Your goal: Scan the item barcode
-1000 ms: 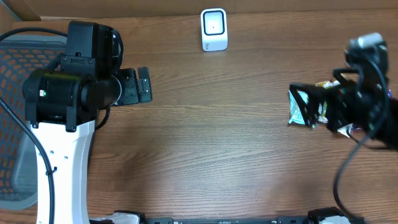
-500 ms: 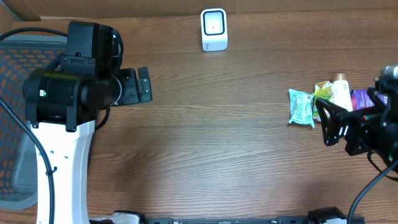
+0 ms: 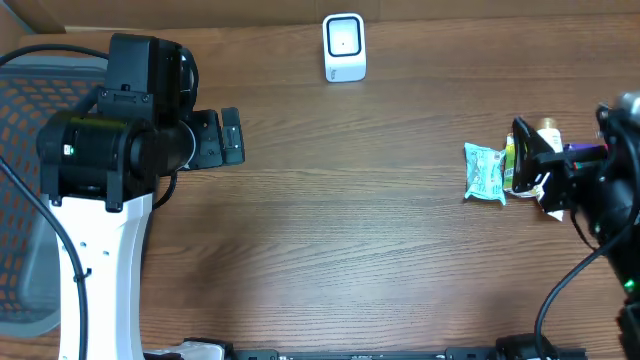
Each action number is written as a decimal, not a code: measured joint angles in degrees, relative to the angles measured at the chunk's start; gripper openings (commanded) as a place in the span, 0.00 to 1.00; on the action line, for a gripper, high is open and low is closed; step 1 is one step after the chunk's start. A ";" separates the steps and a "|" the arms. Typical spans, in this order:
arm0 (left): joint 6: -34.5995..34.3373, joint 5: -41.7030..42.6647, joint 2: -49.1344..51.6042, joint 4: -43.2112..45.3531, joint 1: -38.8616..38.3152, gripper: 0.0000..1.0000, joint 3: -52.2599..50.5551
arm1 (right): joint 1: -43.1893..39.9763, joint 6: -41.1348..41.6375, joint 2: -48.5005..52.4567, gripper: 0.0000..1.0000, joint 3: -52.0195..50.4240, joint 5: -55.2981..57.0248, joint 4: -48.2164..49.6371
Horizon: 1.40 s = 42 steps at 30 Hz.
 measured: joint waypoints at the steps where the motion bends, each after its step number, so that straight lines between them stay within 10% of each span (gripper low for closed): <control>1: 0.00 0.00 0.00 0.02 0.00 1.00 0.00 | -0.33 -0.04 -1.73 1.00 -3.34 0.02 2.43; 17: 0.00 0.02 0.00 0.00 0.00 0.99 0.00 | -0.79 -0.02 -34.67 1.00 -65.02 -2.40 50.01; 42: 0.00 0.02 0.00 0.00 0.00 1.00 0.00 | -0.28 0.02 -46.71 1.00 -76.65 -3.89 41.29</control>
